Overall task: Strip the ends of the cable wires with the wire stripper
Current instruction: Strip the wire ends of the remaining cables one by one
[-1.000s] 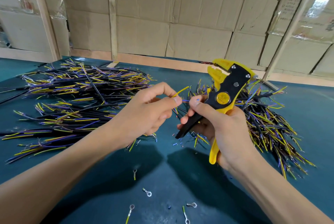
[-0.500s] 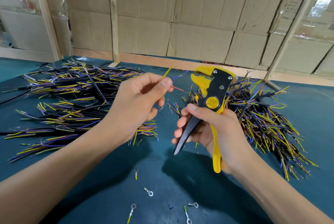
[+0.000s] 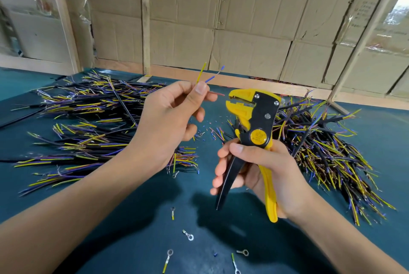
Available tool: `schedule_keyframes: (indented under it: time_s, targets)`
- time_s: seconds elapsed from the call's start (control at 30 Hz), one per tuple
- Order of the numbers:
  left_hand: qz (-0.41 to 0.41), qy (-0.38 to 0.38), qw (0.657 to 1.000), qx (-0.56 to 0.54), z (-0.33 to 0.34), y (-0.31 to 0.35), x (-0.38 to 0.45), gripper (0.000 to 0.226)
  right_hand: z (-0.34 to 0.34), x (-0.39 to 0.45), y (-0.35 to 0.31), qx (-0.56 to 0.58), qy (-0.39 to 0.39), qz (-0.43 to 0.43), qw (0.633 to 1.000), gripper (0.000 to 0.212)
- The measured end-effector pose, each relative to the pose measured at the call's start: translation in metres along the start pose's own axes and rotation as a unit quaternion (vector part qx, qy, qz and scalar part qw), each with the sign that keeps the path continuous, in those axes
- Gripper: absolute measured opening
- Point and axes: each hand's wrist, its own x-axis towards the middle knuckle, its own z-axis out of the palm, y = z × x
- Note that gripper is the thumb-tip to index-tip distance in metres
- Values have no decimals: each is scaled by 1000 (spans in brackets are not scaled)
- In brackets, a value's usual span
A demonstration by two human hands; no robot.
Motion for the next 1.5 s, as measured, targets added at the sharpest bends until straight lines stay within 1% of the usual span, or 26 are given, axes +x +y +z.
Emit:
schedule_keyframes:
  time_s: [0.07, 0.3, 0.43, 0.57, 0.73, 0.93, 1.07, 1.13, 1.2, 1.27, 1.37, 1.5]
  targets:
    - [1, 1, 1000, 12, 1, -2, -1, 18, 0, 0, 1, -4, -3, 1, 1000, 19]
    - [18, -11, 999, 24, 2, -5, -3, 21, 0, 0, 0, 8, 3, -8, 1000, 26]
    - [23, -17, 999, 35, 3, -5, -5, 18, 0, 0, 1, 3, 10, -3, 1000, 17]
    - [39, -12, 997, 63, 4, -4, -5, 17, 0, 1, 1, -6, 8, -3, 1000, 14]
    - [63, -14, 994, 85, 7, -5, -8, 17, -1, -1, 0, -16, -2, -21, 1000, 18]
    - [77, -17, 993, 84, 9, -5, -9, 18, 0, -1, -3, -19, 10, -24, 999, 10]
    - [70, -12, 993, 92, 10, -7, -10, 18, 1, -3, -3, -14, 51, -25, 998, 21]
    - [78, 0, 991, 111, 10, -7, -10, 19, 2, -2, -4, -6, 37, -30, 999, 16]
    - [96, 19, 985, 142, 7, -5, -7, 17, 1, -2, -5, 16, 9, -19, 1000, 13]
    - [135, 31, 969, 203, 0, -2, -3, 12, 0, -2, -6, 17, -3, 1, 1000, 18]
    - [184, 21, 941, 283, -7, 3, -1, 9, 1, -4, -7, 18, -17, 15, 1000, 19]
    - [222, 8, 918, 328, -10, 2, -2, 5, 5, -4, -7, 22, -26, 29, 999, 20]
